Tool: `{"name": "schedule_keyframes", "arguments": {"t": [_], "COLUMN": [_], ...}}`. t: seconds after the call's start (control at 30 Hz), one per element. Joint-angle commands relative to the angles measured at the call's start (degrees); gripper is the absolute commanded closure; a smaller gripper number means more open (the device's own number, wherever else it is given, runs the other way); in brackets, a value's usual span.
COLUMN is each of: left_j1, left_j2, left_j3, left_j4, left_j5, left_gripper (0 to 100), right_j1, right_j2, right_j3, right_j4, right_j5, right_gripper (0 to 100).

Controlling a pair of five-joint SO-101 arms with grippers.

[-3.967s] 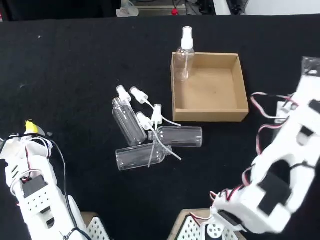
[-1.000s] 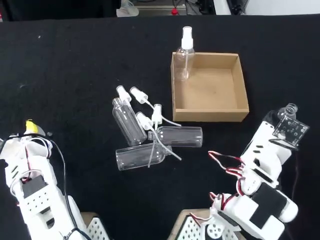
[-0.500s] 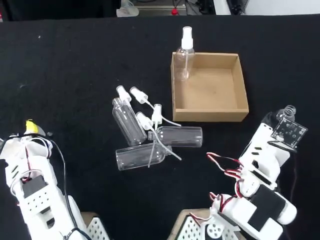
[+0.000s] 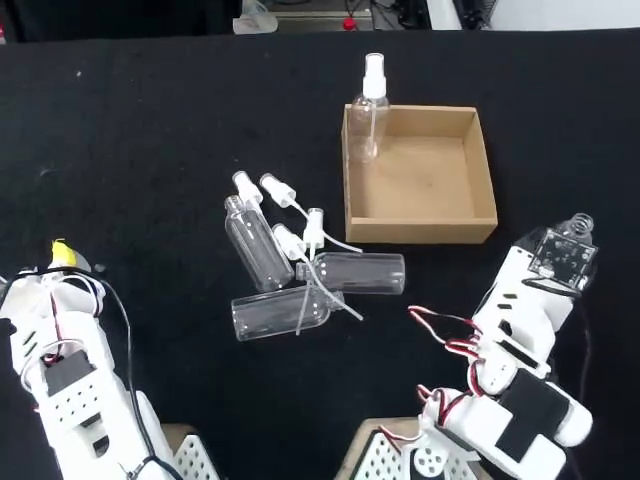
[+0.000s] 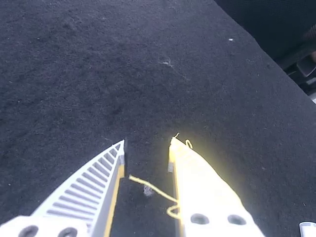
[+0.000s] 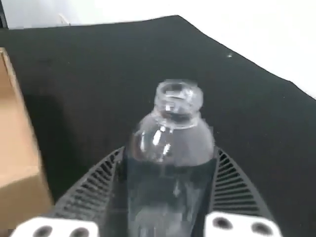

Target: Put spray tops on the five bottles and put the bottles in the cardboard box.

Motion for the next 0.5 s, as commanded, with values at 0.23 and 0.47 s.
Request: {"name": "schedule_keyframes", "arguments": {"t": [0.23,0.47], "left_j1": [0.7,0.7], "left_j2": [-0.5,-0.5], "left_j3": [-1.2,-1.2], "left_j4": [-1.3,-1.3], "left_j5": [-0.6,-0.6], "left_gripper": [85,85], "right_j1": [-0.6,-0.4], "right_j2": [-1.0,-2.0], "right_j3": [0.5,1.3], "right_j4": [0.1,-1.8], "right_j5": [0.7,0.7], "right_gripper": [70.9,67.8]}}
